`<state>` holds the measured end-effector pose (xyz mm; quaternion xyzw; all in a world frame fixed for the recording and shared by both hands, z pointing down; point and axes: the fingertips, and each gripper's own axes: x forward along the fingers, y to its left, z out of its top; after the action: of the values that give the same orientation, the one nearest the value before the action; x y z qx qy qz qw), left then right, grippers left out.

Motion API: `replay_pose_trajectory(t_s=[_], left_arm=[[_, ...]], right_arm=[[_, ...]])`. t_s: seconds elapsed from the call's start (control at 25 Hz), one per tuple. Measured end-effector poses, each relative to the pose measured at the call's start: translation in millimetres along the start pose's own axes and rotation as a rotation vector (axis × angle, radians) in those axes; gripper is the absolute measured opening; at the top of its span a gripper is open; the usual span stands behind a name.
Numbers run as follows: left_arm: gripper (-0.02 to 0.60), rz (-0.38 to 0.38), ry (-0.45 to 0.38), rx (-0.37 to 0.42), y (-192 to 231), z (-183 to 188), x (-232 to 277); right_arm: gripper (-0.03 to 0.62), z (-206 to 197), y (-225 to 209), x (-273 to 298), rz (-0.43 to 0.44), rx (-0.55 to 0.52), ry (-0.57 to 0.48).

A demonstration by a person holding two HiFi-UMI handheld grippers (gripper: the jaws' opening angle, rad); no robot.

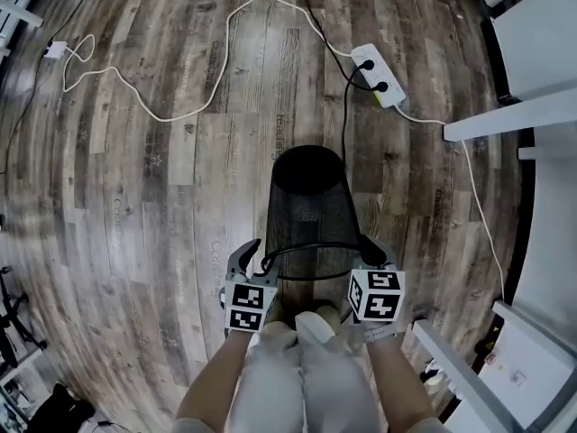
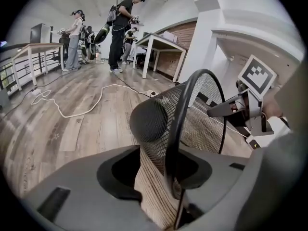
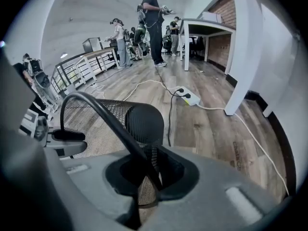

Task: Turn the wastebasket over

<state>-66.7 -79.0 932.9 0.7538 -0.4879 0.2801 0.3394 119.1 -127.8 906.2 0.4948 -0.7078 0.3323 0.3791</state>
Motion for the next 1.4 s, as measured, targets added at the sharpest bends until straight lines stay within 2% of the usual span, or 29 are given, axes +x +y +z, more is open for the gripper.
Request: replay_pose_trajectory(t_s=[0.16, 0.4, 0.6, 0.76, 1.04, 1.4], left_arm=[[0.135, 0.015, 0.033, -0.021, -1.2, -3.5, -7.1], [0.063, 0.037, 0.029, -0.043, -1.0, -2.2, -18.1], [0.033, 0.055, 0.03, -0.152, 1.9, 13.5, -31.9], [0.021, 0.062, 0.06, -0.196, 0.2, 26.7, -49.2], [0.02, 0.043, 0.125, -0.248, -12.8, 40.6, -93.5], [0.02, 0.045, 0.153, -0.286, -34.7, 72.4, -165.6]], right_arm=[[0.037, -2.4, 2.6, -4.4, 0.009, 0.017, 0.022], [0.037, -8.0, 5.0, -9.9, 0.024, 0.046, 0.053], [0.034, -12.7, 10.2, -20.8, 0.048, 0.08, 0.095], [0.032, -16.1, 16.5, -38.8, 0.079, 0.115, 0.123], [0.028, -11.2, 29.3, -88.0, 0.112, 0.106, 0.151], [0.028, 15.9, 44.9, -164.3, 0.113, 0.103, 0.141]])
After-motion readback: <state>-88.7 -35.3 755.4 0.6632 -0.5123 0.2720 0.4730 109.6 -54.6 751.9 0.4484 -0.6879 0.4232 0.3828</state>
